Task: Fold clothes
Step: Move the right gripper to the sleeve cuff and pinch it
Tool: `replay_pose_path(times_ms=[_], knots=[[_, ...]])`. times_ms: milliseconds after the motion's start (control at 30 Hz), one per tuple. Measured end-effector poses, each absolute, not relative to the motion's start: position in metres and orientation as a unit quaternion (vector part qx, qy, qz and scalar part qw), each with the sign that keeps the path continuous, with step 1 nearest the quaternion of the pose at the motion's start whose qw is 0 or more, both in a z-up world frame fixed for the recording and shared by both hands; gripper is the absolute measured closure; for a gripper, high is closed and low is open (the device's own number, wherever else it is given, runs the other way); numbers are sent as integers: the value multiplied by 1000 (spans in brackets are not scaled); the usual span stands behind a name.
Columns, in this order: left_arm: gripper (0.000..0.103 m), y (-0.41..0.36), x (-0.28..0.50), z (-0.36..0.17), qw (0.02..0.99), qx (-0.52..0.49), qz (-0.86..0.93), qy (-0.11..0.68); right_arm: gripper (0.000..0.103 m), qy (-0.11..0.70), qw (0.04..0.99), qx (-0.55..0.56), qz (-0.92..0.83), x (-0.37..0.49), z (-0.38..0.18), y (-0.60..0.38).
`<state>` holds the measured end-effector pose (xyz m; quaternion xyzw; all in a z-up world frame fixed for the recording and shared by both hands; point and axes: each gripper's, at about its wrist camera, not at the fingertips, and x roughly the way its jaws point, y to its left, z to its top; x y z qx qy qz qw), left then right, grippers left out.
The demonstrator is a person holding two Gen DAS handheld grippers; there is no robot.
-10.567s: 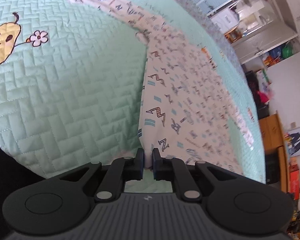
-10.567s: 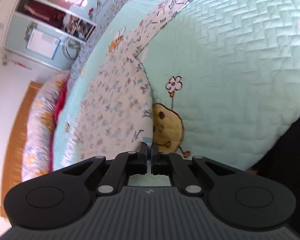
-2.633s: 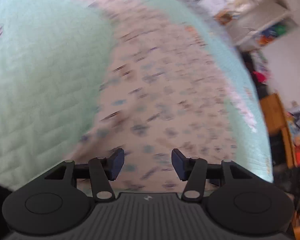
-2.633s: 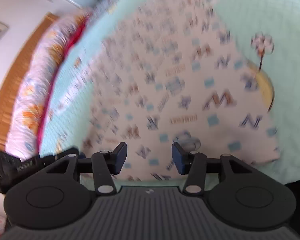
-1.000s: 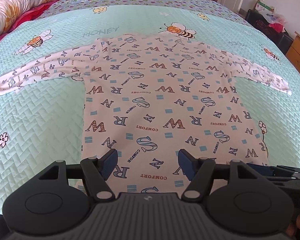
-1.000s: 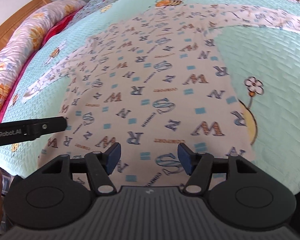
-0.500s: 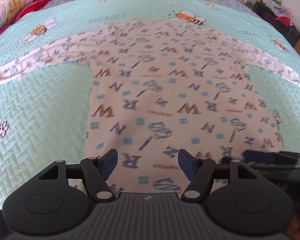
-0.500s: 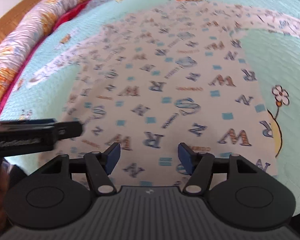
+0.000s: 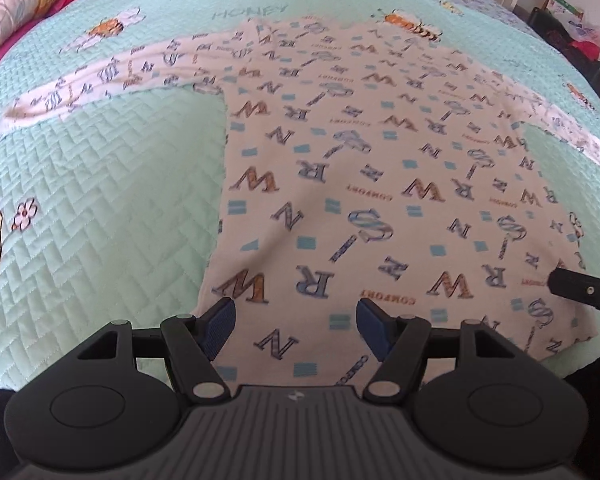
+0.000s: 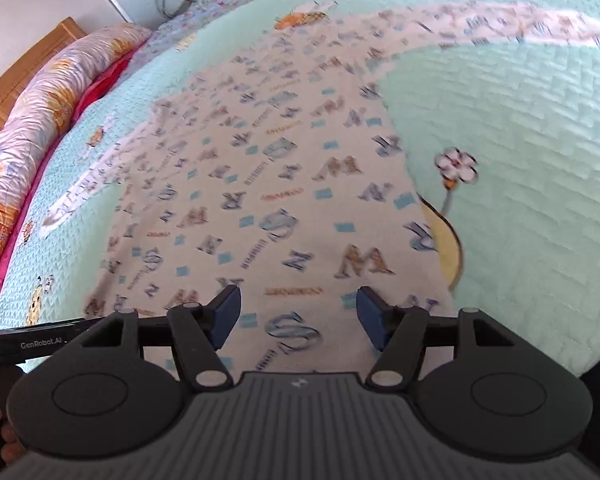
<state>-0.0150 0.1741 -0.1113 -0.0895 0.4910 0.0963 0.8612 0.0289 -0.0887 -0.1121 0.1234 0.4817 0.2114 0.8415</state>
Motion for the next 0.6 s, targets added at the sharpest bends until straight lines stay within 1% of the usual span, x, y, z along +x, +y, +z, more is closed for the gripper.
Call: replay_pose_path(times_ms=[133, 167, 267, 367, 467, 533, 600], knots=[[34, 175, 9, -100, 873, -89, 96, 470, 37, 463, 847, 101, 240, 40, -97, -57], [33, 175, 16, -100, 876, -87, 95, 465, 36, 456, 850, 94, 248, 45, -94, -47], [32, 181, 36, -113, 872, -83, 105, 471, 30, 438, 859, 67, 258, 65, -94, -20], [31, 194, 26, -138, 857, -88, 115, 494, 30, 444, 863, 23, 238, 81, -112, -8], [30, 211, -8, -138, 866, -99, 106, 478, 30, 462, 857, -24, 224, 75, -134, -27], [30, 222, -26, -131, 869, -111, 101, 471, 30, 441, 863, -20, 245, 59, -136, -55], [30, 230, -22, -118, 878, -116, 92, 456, 30, 442, 867, 11, 231, 55, -129, -79]])
